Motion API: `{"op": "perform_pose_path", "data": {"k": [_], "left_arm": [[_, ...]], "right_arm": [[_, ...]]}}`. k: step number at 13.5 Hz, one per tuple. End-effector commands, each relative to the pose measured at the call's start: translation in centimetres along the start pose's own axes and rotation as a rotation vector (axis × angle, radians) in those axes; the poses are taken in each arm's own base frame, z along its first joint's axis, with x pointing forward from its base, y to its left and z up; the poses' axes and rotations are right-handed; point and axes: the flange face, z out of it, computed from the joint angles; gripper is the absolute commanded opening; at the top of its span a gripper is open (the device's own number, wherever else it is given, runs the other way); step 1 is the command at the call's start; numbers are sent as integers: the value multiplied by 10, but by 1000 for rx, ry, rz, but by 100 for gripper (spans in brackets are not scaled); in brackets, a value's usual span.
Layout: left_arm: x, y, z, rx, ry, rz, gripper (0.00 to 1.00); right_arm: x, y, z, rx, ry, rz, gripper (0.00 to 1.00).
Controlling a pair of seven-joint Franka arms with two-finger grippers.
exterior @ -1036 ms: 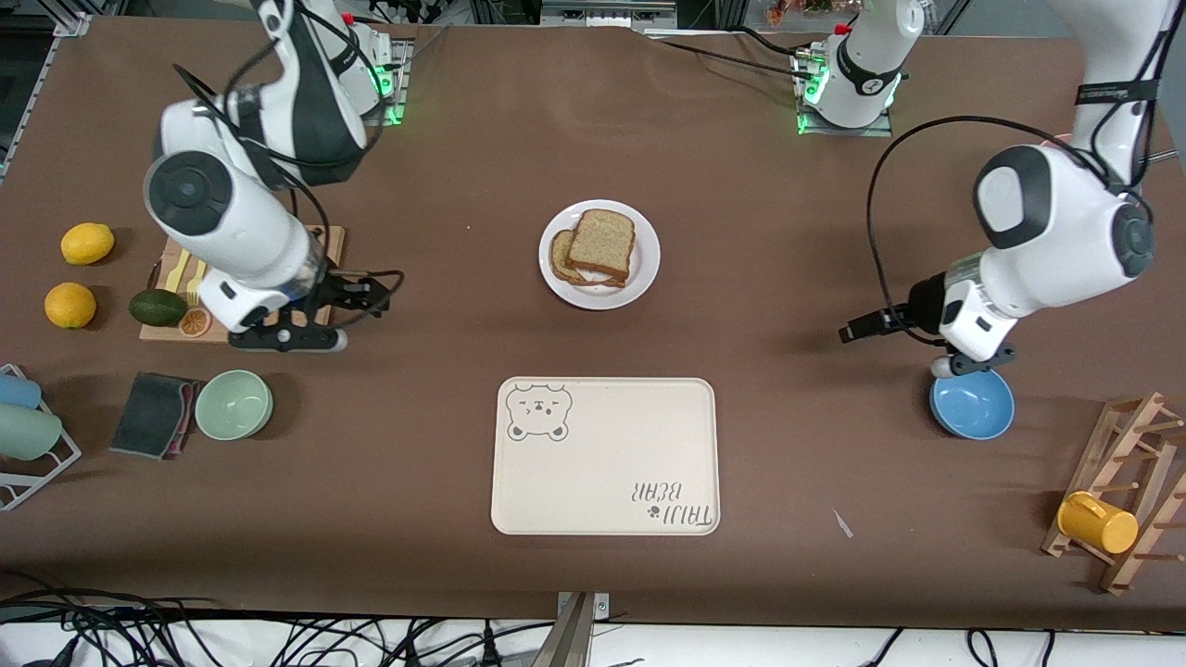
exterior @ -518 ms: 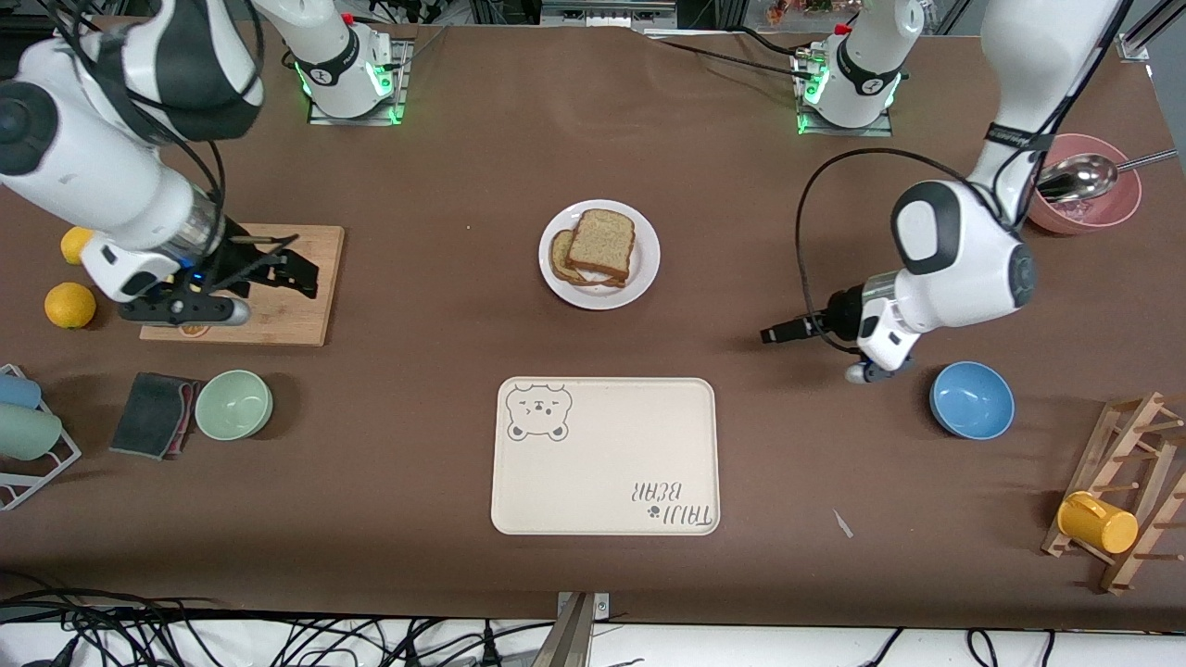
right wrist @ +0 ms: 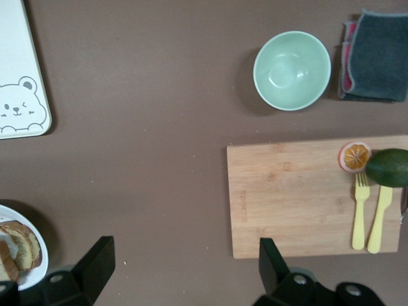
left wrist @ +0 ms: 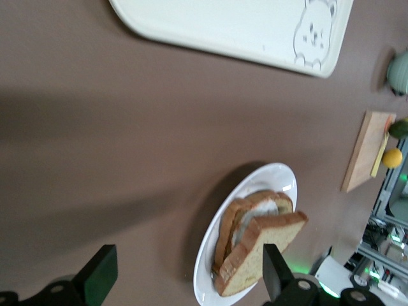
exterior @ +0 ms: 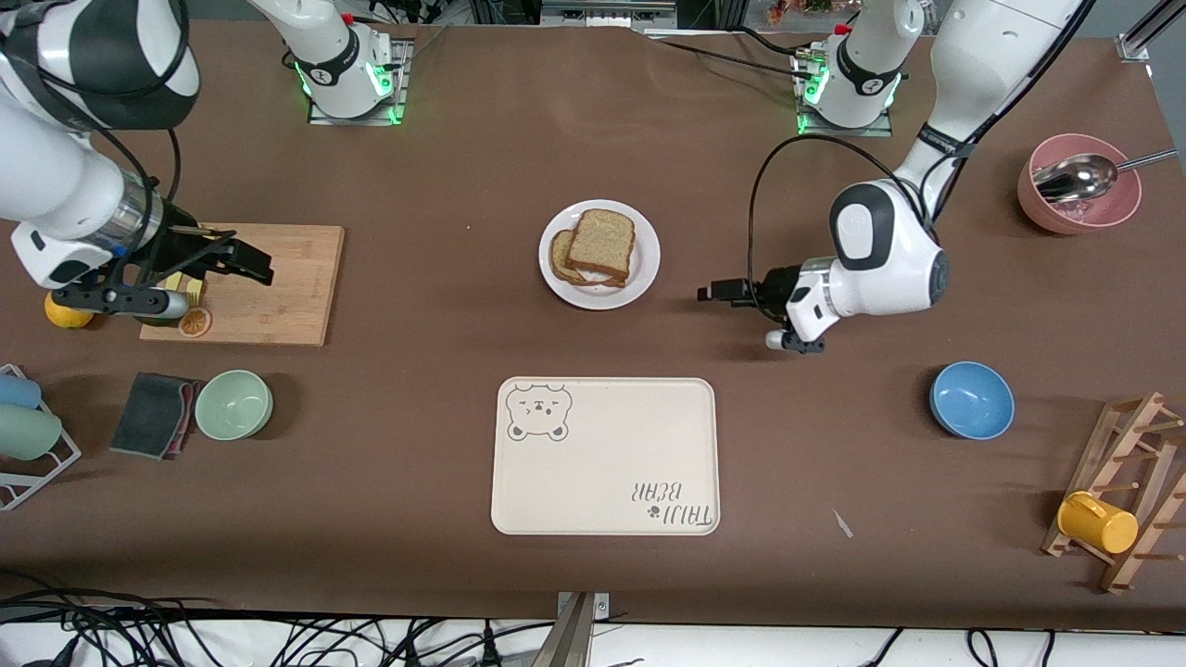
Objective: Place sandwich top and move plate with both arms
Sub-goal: 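Grasp the white plate rim with the left gripper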
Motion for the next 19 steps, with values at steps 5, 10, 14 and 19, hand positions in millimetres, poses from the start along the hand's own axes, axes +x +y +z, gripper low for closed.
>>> {"op": "perform_pose_path", "data": {"k": [5, 10, 14, 19], "left_arm": [[-62, -1, 71, -113, 82, 55, 100], [-70, -24, 102, -140, 121, 46, 100], [-75, -26, 114, -129, 134, 33, 99], [-90, -10, 130, -155, 120, 17, 63]], "right_arm": [[-20, 3, -36, -34, 58, 1, 100], [-15, 3, -37, -49, 79, -4, 100], [-18, 4, -50, -46, 98, -16, 100], [-29, 4, -78, -55, 112, -25, 100]]}}
